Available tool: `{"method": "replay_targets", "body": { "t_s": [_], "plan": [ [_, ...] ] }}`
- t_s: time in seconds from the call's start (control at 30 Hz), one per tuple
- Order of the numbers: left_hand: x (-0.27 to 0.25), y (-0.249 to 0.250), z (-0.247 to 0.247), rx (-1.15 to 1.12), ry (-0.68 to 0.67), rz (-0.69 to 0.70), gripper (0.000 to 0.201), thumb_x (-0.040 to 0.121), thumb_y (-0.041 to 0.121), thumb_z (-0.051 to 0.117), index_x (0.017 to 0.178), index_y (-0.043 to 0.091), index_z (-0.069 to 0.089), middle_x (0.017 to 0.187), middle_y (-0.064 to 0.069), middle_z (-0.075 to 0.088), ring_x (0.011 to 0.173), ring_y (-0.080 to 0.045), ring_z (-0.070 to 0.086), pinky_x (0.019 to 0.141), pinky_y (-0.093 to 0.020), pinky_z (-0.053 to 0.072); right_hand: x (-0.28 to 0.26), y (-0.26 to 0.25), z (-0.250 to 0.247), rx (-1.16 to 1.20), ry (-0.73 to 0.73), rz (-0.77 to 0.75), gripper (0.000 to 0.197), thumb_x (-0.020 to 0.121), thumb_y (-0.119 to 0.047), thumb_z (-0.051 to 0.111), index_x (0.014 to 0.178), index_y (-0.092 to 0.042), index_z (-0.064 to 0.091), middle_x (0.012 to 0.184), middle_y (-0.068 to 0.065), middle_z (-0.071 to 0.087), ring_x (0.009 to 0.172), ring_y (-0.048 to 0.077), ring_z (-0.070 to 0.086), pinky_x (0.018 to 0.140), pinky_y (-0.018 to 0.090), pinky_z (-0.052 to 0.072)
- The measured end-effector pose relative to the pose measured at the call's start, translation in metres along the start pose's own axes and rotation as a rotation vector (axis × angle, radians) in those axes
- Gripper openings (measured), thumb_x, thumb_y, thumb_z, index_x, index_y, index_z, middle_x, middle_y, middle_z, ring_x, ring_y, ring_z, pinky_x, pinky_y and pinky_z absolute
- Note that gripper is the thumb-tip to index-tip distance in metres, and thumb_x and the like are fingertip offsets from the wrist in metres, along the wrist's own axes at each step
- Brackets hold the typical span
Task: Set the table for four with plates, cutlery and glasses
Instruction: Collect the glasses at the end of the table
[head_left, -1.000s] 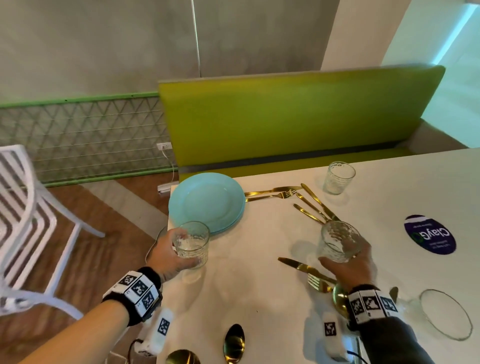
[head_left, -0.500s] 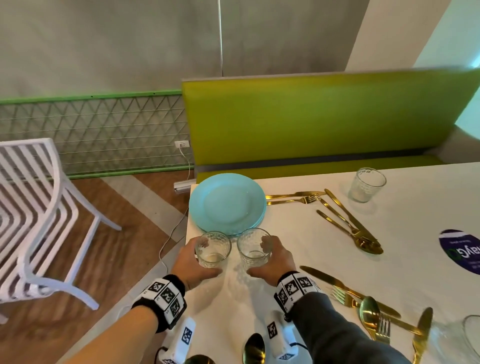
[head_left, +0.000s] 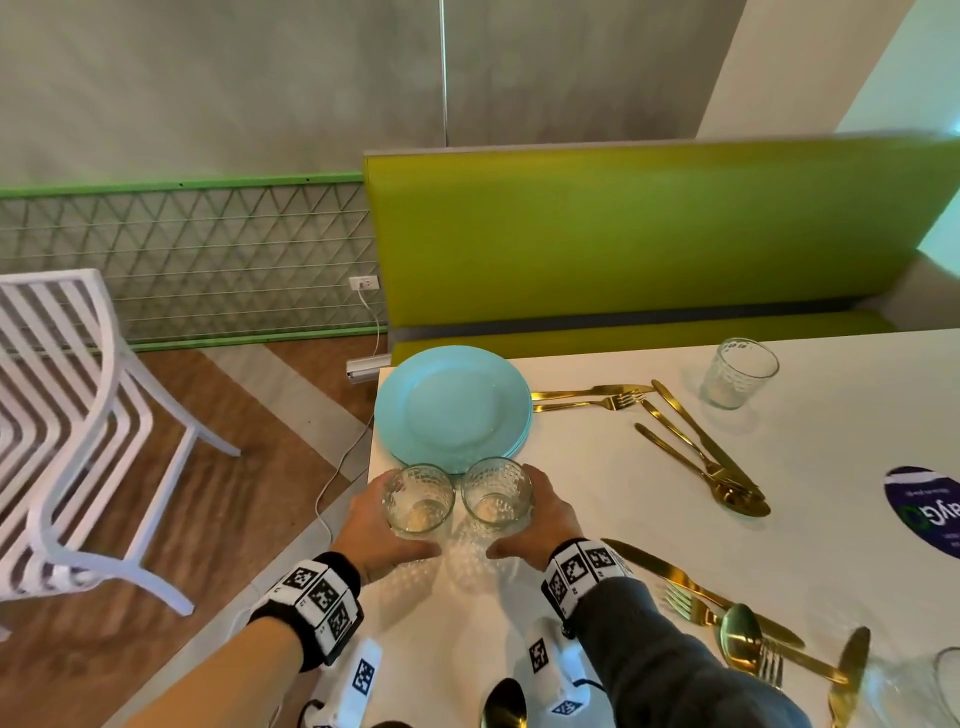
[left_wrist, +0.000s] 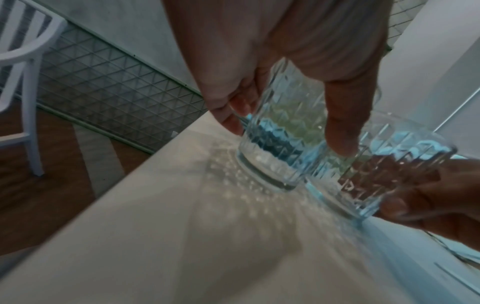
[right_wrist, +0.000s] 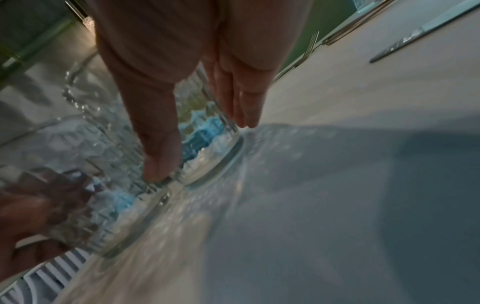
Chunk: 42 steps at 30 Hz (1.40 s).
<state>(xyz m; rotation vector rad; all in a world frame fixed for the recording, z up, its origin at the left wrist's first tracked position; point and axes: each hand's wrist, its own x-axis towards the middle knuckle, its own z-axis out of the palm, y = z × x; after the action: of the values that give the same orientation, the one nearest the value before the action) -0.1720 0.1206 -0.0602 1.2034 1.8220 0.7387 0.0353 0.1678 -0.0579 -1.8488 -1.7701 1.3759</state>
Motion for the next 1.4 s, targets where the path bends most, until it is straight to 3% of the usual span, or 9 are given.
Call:
{"method": "replay_targets", "body": {
  "t_s": [0.17,0.27,0.37,0.5,0.7,0.93,1.07,1.27,1.4],
  "plan": [
    [-0.013,0.029,-0.033,-0.009,0.027,0.096,0.146,0.022,0.059,0.087,0.146,0.022,0.020,0.147,-0.002,0.029,0.134,-0.018,0.032,0.112,-0.037,0.033,-0.004,0.010,-0.047,0.006,0.044,-0.008,0.103,0.071,-0.003,0.076,0.149,-0.024,0.012,0.148,0.003,0.038,0.130,0.019,0.044,0.095,0.022,0.041],
    [-0.014,0.074,-0.047,-0.063,0.033,0.231,0.116,0.034,0.049,0.089,0.135,0.030,0.034,0.125,0.016,0.041,0.121,-0.009,0.036,0.101,-0.015,0.035,0.006,0.021,-0.097,0.091,0.214,0.064,0.094,0.073,0.000,0.074,0.147,-0.022,0.020,0.145,0.006,0.042,0.129,0.022,0.045,0.098,0.030,0.042],
    [0.007,0.115,-0.040,-0.063,0.086,0.305,0.109,0.038,0.059,0.084,0.132,0.026,0.040,0.119,0.009,0.048,0.117,-0.012,0.039,0.094,-0.024,0.035,0.028,0.036,-0.152,0.172,0.416,0.194,0.082,0.076,-0.008,0.073,0.144,-0.016,0.027,0.141,0.009,0.048,0.128,0.026,0.046,0.104,0.033,0.037],
    [0.040,0.153,-0.002,-0.150,0.154,0.394,0.037,0.072,0.026,0.077,0.096,0.040,0.052,0.096,0.015,0.058,0.096,-0.004,0.051,0.084,-0.026,0.043,0.058,0.069,-0.208,0.276,0.588,0.370,0.084,0.075,-0.014,0.076,0.142,-0.012,0.026,0.133,0.016,0.053,0.124,0.032,0.049,0.103,0.036,0.038],
    [0.069,0.188,0.056,-0.218,0.127,0.436,0.024,0.081,0.011,0.069,0.093,0.029,0.056,0.088,0.009,0.062,0.081,-0.005,0.055,0.067,-0.006,0.046,0.102,0.113,-0.246,0.308,0.550,0.428,0.100,0.069,-0.020,0.081,0.145,-0.010,0.017,0.141,0.018,0.043,0.130,0.035,0.042,0.108,0.046,0.036],
    [0.077,0.193,0.082,-0.280,0.088,0.417,0.023,0.081,0.008,0.067,0.090,0.027,0.058,0.083,0.005,0.063,0.068,0.006,0.056,0.065,-0.009,0.048,0.144,0.122,-0.259,0.312,0.637,0.258,0.093,0.066,-0.016,0.084,0.142,-0.012,0.030,0.142,0.014,0.044,0.132,0.033,0.041,0.108,0.039,0.033],
    [0.075,0.197,0.088,-0.318,0.075,0.388,0.021,0.081,0.009,0.067,0.090,0.026,0.058,0.082,0.003,0.062,0.069,-0.002,0.055,0.067,-0.016,0.047,0.151,0.125,-0.257,0.296,0.654,0.214,0.081,0.066,-0.017,0.084,0.133,-0.013,0.040,0.134,0.010,0.053,0.124,0.030,0.048,0.104,0.035,0.036],
    [0.064,0.218,0.094,-0.360,0.040,0.397,0.022,0.081,0.008,0.067,0.092,0.025,0.058,0.082,0.001,0.061,0.075,-0.010,0.054,0.069,-0.022,0.046,0.122,0.101,-0.260,0.363,0.636,0.168,0.072,0.067,-0.016,0.083,0.128,-0.015,0.045,0.130,0.011,0.054,0.119,0.029,0.052,0.089,0.026,0.040],
    [0.047,0.239,0.103,-0.302,-0.084,0.392,0.042,0.074,0.013,0.077,0.104,0.025,0.051,0.095,0.003,0.060,0.081,-0.010,0.055,0.069,-0.013,0.047,0.075,0.067,-0.263,0.295,0.590,-0.020,0.069,0.065,-0.021,0.084,0.124,-0.014,0.049,0.121,0.005,0.057,0.115,0.025,0.054,0.088,0.027,0.041]
  ]
}}
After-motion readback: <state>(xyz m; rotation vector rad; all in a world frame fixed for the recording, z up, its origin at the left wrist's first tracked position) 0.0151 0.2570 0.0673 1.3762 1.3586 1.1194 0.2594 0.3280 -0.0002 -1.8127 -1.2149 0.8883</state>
